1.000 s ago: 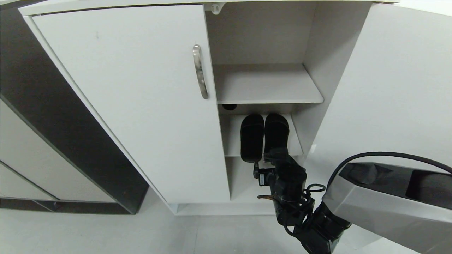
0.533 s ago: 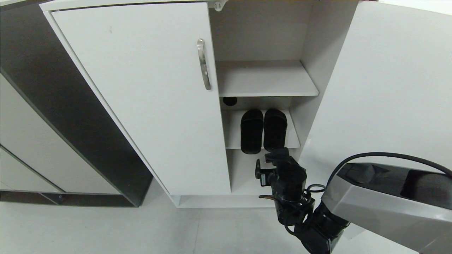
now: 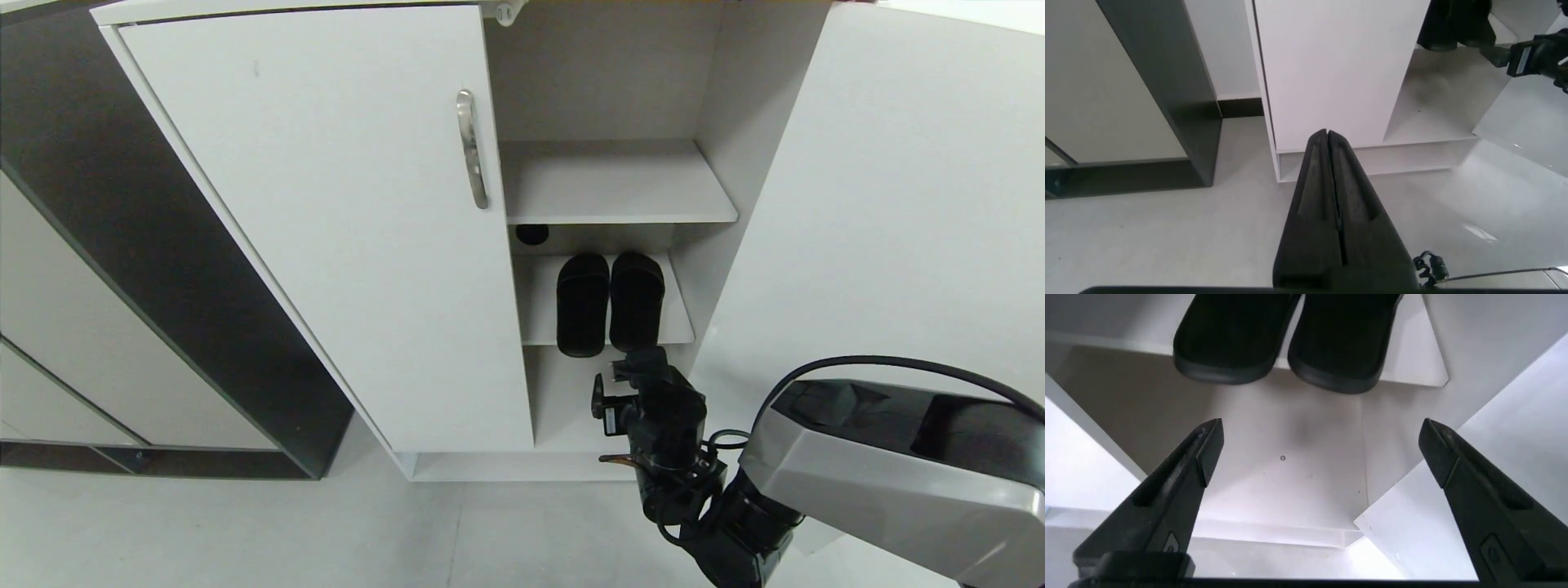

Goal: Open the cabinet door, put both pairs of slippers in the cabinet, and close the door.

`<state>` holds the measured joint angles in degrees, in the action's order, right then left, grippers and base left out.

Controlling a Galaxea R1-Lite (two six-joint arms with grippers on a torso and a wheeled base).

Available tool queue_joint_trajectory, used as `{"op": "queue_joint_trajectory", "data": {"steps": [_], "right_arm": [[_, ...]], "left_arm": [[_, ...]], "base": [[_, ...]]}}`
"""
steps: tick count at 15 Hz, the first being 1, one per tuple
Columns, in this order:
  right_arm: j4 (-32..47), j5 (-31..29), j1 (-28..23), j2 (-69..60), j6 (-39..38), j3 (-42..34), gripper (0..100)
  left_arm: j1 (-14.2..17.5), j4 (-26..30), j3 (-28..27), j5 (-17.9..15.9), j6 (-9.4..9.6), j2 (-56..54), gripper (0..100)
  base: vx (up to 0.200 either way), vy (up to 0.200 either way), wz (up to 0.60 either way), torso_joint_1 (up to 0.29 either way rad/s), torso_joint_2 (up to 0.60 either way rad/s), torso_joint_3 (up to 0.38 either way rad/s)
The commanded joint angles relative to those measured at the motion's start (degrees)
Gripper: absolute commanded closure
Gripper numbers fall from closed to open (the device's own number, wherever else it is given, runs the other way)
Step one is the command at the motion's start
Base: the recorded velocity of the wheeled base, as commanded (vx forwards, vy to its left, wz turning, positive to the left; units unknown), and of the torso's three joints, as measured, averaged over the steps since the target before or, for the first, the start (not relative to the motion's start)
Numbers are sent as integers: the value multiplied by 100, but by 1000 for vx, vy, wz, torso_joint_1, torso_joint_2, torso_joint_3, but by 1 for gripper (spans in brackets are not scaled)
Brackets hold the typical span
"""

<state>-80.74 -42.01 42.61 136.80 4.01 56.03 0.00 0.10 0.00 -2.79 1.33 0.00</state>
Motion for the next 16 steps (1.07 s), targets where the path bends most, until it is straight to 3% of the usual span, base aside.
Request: {"op": "queue_joint_trajectory", "data": {"steps": [1,7,16], "right_arm": [[-12,0,2,92,3,-4,0],[-21,0,2,92,-6,-13,0],[-47,0,2,136,-6,-31,0]], "left_arm": [[0,-1,0,-2,-1,9,100],[0,-1,0,-2,-1,9,100],[0,-1,0,-2,8,9,100]], "base": [[0,0,0,0,0,0],[0,0,0,1,0,20],[0,0,0,0,2,198]]}}
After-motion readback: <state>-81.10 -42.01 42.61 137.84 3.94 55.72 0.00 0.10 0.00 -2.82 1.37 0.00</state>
